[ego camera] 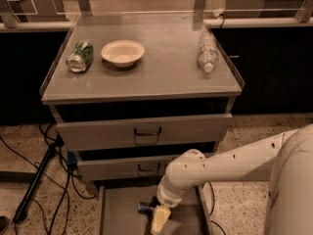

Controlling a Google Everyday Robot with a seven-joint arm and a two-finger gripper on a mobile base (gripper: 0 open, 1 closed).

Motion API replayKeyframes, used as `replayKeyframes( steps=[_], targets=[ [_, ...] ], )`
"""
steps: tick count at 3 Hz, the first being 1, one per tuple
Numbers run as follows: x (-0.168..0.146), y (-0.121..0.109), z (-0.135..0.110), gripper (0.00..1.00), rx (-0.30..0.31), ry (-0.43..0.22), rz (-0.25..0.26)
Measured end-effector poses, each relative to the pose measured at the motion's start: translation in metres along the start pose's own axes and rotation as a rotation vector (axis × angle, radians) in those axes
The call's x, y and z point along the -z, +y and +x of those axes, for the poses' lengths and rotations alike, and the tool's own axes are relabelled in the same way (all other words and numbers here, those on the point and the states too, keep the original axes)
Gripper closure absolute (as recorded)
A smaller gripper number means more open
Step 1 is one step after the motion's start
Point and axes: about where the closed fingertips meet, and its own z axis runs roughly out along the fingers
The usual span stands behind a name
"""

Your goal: Pick redbull can from bottom drawer and place on counter

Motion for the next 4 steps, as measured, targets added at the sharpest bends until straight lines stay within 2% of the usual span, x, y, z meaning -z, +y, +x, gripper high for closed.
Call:
replayKeyframes(
  steps=[1,2,4],
  targets=[
    [-0.028,0.003,0.001,0.0,-0.01,-0.022,-0.045],
    [-0.084,-0.001,-0.008,0.0,-0.003,-0.086,-0.06],
    [-0.1,-0.011,-0.006,0.0,-0.035,-0.11,-0.062]
  ],
)
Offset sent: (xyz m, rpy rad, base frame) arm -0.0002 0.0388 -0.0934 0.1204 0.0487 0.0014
